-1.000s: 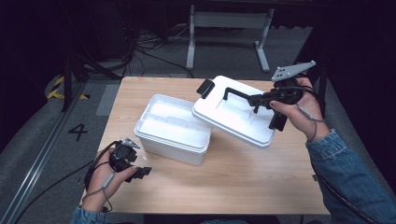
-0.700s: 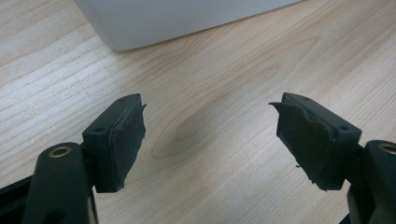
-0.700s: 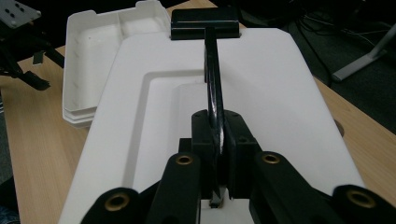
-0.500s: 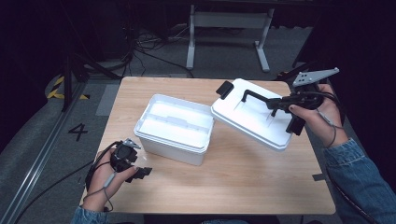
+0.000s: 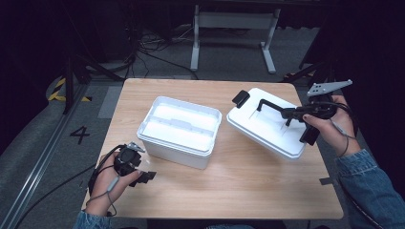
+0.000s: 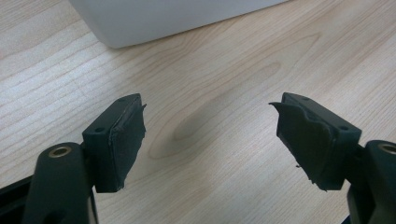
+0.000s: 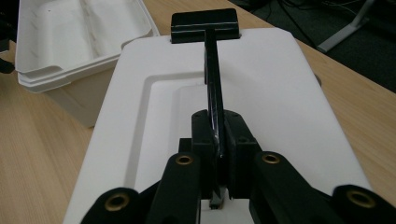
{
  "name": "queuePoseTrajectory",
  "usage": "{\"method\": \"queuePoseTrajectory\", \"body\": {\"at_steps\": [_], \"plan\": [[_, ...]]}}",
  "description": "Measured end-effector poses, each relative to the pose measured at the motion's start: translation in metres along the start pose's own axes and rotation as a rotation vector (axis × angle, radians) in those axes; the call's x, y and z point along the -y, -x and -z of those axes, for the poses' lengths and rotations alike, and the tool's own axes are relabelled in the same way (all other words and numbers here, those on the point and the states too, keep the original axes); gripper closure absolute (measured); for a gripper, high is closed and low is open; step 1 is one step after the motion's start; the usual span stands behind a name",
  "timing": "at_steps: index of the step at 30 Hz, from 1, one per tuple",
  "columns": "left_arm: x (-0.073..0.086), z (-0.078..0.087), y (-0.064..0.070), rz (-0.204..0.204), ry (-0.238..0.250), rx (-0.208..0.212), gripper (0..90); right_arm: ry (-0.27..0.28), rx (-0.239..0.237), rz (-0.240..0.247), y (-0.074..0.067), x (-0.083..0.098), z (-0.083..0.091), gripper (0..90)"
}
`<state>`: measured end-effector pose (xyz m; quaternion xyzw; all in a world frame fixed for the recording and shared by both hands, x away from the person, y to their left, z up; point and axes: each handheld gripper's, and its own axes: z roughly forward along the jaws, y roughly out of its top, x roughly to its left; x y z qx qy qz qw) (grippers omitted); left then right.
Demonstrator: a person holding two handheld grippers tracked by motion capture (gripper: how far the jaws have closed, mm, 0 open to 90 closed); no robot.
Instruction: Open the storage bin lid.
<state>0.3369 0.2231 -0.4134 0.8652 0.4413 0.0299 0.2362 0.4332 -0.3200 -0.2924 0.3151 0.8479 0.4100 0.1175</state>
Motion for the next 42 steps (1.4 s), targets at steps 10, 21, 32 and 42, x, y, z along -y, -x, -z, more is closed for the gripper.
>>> {"method": "queuePoseTrajectory", "body": {"at_steps": [10, 21, 32, 42], "plan": [[0.0, -0.001, 0.0, -0.004, -0.003, -0.001, 24.4, -0.026, 0.0, -0.033, 0.012, 0.028, -0.016, 84.9], [0.0, -0.001, 0.0, -0.005, -0.01, -0.002, 24.4, -0.06, 0.001, -0.071, 0.024, 0.058, -0.04, 84.9], [0.0, -0.001, 0.0, -0.006, -0.008, 0.0, 24.4, -0.072, -0.014, -0.088, 0.029, 0.078, -0.06, 84.9], [0.0, -0.003, 0.001, -0.002, -0.013, 0.004, 24.3, -0.072, -0.031, -0.11, 0.035, 0.093, -0.073, 84.9]]}}
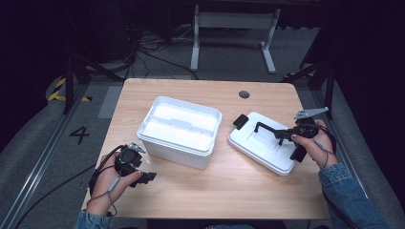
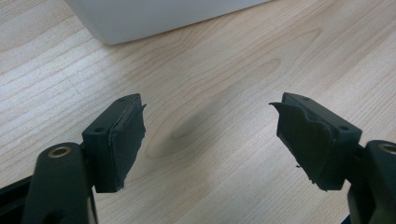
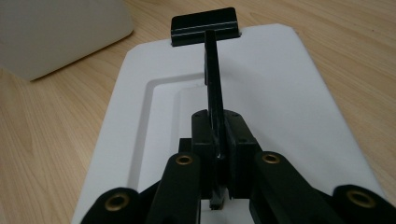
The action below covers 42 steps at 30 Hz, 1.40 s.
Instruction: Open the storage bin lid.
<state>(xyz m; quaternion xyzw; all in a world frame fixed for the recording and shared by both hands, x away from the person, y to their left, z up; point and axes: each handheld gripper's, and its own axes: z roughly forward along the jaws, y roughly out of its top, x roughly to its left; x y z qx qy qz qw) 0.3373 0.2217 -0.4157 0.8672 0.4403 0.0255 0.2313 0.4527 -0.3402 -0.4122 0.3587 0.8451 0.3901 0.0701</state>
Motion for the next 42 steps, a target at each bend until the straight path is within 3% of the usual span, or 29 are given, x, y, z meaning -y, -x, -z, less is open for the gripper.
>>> {"method": "queuePoseTrajectory", "body": {"at_steps": [23, 33, 37, 42], "plan": [[-0.001, -0.004, 0.001, -0.012, -0.015, 0.0, 23.8, -0.036, -0.023, -0.062, 0.012, 0.014, -0.01, 82.6], [-0.007, -0.006, 0.001, -0.022, -0.017, 0.006, 23.6, 0.026, 0.044, -0.079, 0.014, 0.013, 0.001, 55.3], [-0.009, -0.007, 0.002, -0.027, -0.02, 0.009, 23.5, 0.049, 0.091, -0.051, 0.007, 0.009, 0.01, 51.2], [-0.01, -0.007, 0.002, -0.03, -0.023, 0.008, 23.5, 0.064, 0.084, -0.013, -0.007, 0.005, 0.019, 50.3]]}}
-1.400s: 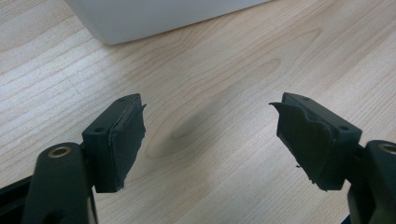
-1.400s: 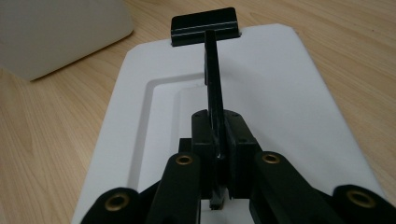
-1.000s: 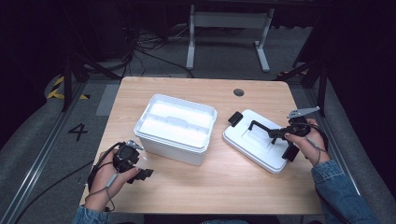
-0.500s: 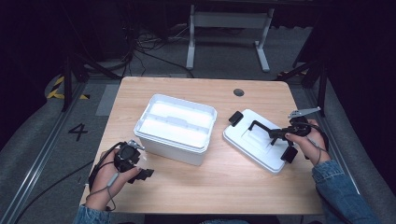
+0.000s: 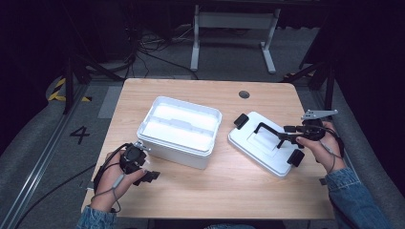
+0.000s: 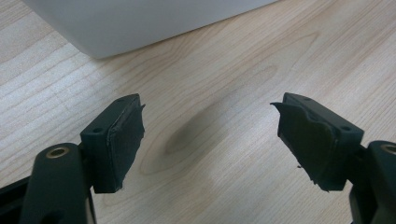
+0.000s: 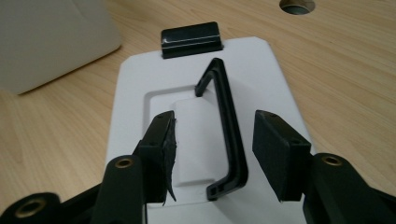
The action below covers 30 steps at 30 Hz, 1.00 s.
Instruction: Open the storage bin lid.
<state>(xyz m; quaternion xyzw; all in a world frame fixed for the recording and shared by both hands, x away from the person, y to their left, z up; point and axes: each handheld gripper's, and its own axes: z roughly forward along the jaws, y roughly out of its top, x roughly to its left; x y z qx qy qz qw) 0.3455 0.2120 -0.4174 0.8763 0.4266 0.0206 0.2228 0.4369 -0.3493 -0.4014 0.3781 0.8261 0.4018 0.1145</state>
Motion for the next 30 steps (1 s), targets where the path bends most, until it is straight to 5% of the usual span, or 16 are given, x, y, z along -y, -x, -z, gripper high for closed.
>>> {"method": "queuePoseTrajectory", "body": {"at_steps": [19, 30], "plan": [[0.0, 0.001, 0.0, 0.0, 0.005, 0.003, 23.4, -0.021, -0.119, 0.086, -0.069, 0.009, 0.015, 48.5], [0.001, 0.003, -0.001, 0.001, 0.006, 0.009, 23.4, -0.045, -0.11, 0.101, -0.092, 0.023, 0.01, 47.5]]}}
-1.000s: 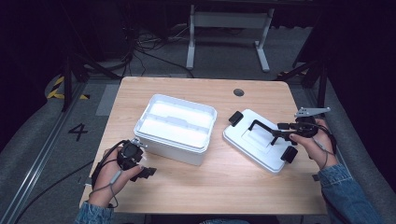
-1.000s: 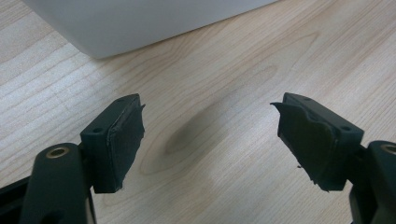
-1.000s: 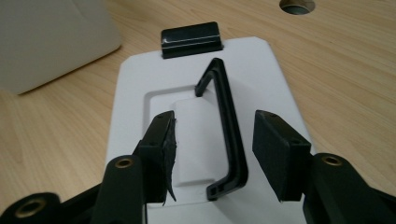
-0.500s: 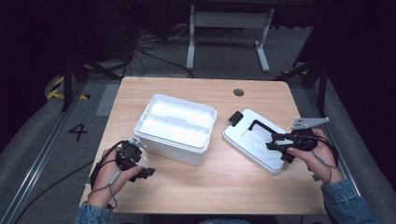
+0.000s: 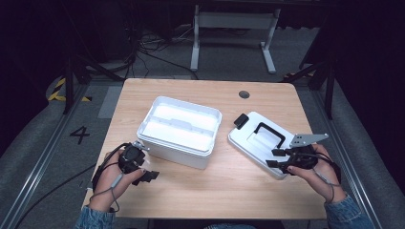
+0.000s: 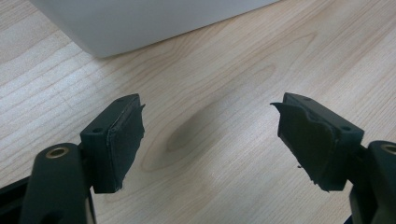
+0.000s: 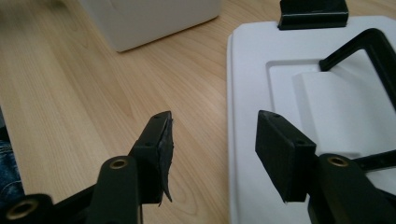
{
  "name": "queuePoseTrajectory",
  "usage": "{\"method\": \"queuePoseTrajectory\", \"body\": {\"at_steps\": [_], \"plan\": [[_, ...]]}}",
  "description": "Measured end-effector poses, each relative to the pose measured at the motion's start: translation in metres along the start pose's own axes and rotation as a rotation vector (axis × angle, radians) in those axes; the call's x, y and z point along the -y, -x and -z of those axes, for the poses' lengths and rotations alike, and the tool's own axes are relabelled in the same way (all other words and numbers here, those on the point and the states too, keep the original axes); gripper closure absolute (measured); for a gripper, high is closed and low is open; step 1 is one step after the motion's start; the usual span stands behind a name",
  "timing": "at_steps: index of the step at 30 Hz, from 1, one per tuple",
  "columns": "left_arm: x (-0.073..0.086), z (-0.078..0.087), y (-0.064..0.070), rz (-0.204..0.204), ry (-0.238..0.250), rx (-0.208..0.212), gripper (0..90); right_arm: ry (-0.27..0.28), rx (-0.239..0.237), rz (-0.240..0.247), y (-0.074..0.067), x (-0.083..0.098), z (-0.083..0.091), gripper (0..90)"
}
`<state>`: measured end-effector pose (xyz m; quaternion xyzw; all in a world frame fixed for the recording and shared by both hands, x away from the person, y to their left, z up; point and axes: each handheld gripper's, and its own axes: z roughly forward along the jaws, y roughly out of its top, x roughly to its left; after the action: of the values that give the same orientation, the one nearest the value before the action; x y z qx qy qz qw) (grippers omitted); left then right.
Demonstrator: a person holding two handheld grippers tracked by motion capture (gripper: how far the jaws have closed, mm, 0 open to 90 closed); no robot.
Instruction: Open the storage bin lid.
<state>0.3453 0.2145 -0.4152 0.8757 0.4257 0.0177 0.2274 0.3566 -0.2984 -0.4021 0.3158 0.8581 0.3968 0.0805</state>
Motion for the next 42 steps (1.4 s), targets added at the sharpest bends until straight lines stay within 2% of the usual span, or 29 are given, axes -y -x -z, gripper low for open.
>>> {"method": "queuePoseTrajectory", "body": {"at_steps": [2, 5, 12, 15, 19, 33, 42], "plan": [[0.0, 0.0, 0.0, 0.002, -0.002, 0.003, 23.4, -0.001, -0.011, -0.01, -0.003, 0.003, -0.003, 47.3], [-0.001, 0.001, 0.0, -0.002, -0.002, 0.003, 23.4, -0.02, 0.0, 0.0, -0.008, 0.006, -0.006, 47.2], [-0.003, 0.0, 0.0, -0.009, 0.002, 0.001, 23.4, -0.005, 0.001, -0.008, -0.017, 0.012, -0.01, 46.9], [-0.004, -0.001, 0.0, -0.014, -0.002, 0.006, 23.4, 0.052, 0.017, -0.007, -0.026, 0.023, -0.021, 47.8], [-0.004, 0.0, 0.0, -0.013, 0.001, 0.004, 23.4, 0.069, 0.025, -0.009, -0.032, 0.033, -0.033, 48.5], [-0.005, -0.001, 0.0, -0.019, -0.004, 0.002, 23.4, 0.037, 0.005, 0.032, -0.042, 0.04, -0.057, 48.5], [-0.005, -0.001, 0.0, -0.017, -0.004, 0.006, 23.4, 0.022, 0.002, 0.047, -0.044, 0.041, -0.061, 48.3]]}}
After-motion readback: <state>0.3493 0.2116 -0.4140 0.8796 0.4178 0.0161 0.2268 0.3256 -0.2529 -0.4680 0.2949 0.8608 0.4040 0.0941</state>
